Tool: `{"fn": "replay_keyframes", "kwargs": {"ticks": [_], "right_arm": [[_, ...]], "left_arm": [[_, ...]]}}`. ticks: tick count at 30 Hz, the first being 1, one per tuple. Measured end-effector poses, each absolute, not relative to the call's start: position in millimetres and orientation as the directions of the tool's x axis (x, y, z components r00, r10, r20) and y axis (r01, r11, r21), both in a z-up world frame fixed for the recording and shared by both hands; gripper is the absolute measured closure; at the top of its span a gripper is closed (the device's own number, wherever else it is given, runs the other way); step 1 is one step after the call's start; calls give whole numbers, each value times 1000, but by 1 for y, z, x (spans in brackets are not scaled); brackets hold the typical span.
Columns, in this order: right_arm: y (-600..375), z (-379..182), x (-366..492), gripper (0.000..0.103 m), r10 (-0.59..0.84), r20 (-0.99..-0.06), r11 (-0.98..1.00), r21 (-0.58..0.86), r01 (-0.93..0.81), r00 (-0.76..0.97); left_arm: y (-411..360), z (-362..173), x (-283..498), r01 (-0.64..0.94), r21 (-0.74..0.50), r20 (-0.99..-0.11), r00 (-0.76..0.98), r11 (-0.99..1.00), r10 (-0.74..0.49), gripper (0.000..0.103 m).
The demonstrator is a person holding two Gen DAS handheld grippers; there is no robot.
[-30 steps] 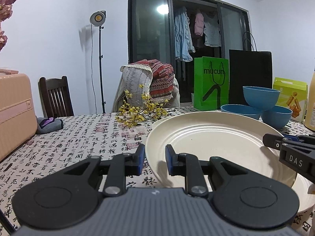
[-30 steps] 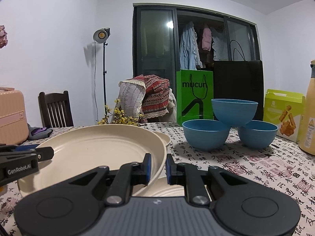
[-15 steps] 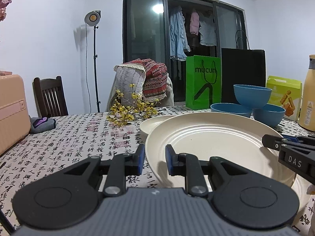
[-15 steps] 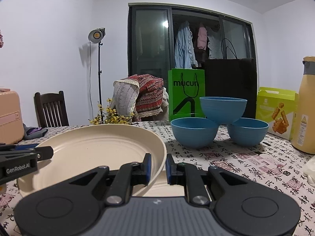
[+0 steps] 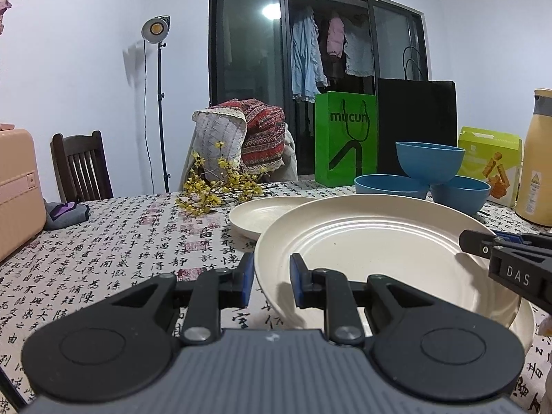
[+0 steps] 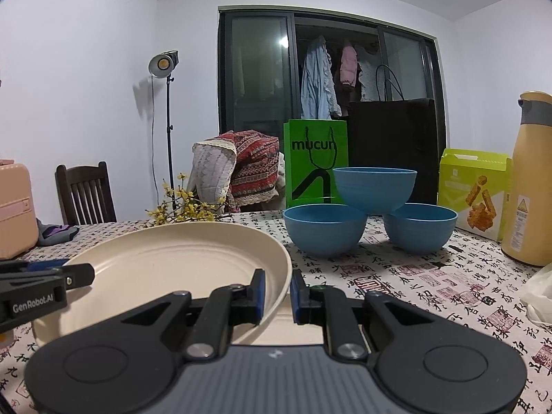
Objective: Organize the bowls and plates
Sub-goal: 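Lower the held cream plates toward the table with both grippers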
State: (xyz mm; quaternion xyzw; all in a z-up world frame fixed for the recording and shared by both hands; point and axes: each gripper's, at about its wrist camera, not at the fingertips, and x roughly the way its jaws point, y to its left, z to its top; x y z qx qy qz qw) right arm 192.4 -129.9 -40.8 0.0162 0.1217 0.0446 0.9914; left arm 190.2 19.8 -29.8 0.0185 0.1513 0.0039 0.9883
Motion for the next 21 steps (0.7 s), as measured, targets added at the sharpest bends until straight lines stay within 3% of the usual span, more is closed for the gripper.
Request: {"fn": "replay_keyframes", "kwargs": {"ticks": [21], "right_arm": [[-161, -53, 189, 88, 78, -268, 996, 70, -62, 960]], "left_arm": [[-11, -40, 189, 33, 60, -329, 944, 998, -11, 81]]}}
